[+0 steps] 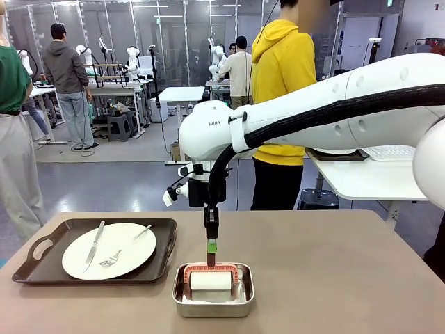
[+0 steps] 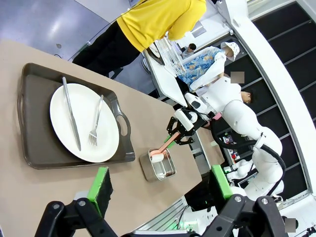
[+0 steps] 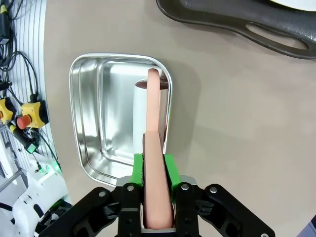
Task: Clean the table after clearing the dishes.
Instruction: When the left (or right) Handle tray is removed, use the left hand (or right hand) to clean the left (or right) side of the table with the Lint Roller.
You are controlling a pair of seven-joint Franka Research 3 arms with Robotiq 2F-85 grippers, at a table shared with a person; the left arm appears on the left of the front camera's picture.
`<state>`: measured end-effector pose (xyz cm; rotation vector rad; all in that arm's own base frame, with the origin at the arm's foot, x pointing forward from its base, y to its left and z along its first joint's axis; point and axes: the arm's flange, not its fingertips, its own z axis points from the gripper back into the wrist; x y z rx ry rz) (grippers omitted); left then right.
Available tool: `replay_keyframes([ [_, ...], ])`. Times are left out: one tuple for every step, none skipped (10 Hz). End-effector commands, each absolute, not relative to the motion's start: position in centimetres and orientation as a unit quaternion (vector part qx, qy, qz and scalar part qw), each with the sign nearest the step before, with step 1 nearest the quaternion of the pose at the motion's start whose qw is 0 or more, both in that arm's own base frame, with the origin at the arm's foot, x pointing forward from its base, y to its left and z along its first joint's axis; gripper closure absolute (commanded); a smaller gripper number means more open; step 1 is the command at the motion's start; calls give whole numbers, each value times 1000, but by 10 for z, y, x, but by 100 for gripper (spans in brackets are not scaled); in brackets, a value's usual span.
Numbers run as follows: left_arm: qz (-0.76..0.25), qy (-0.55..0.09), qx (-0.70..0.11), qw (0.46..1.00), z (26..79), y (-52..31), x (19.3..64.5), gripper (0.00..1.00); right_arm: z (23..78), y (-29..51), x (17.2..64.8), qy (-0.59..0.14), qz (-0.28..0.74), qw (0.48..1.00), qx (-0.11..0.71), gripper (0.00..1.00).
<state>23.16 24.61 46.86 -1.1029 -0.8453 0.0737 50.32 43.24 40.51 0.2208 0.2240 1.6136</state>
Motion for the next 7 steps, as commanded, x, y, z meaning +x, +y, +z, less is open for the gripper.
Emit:
replay_keyframes([
  [32, -392, -509, 766, 471, 248, 229, 0, 455, 403, 479, 64, 693, 714, 77, 90],
  [32, -392, -509, 766, 471, 248, 229, 0, 473, 382, 477, 42, 678, 727, 98, 90],
  [32, -392, -509, 766, 471, 248, 229, 0, 487, 357, 479, 7, 654, 747, 123, 90],
  [32, -392, -509, 766, 471, 248, 229, 0, 494, 332, 478, -11, 619, 778, 109, 90],
  [32, -392, -509, 766, 471, 248, 229, 0, 498, 306, 474, -28, 570, 815, 98, 90],
  [32, -392, -509, 766, 471, 248, 229, 0, 500, 273, 466, -66, 510, 851, 105, 90],
  [32, -392, -509, 766, 471, 248, 229, 0, 501, 245, 460, -102, 439, 884, 124, 90],
])
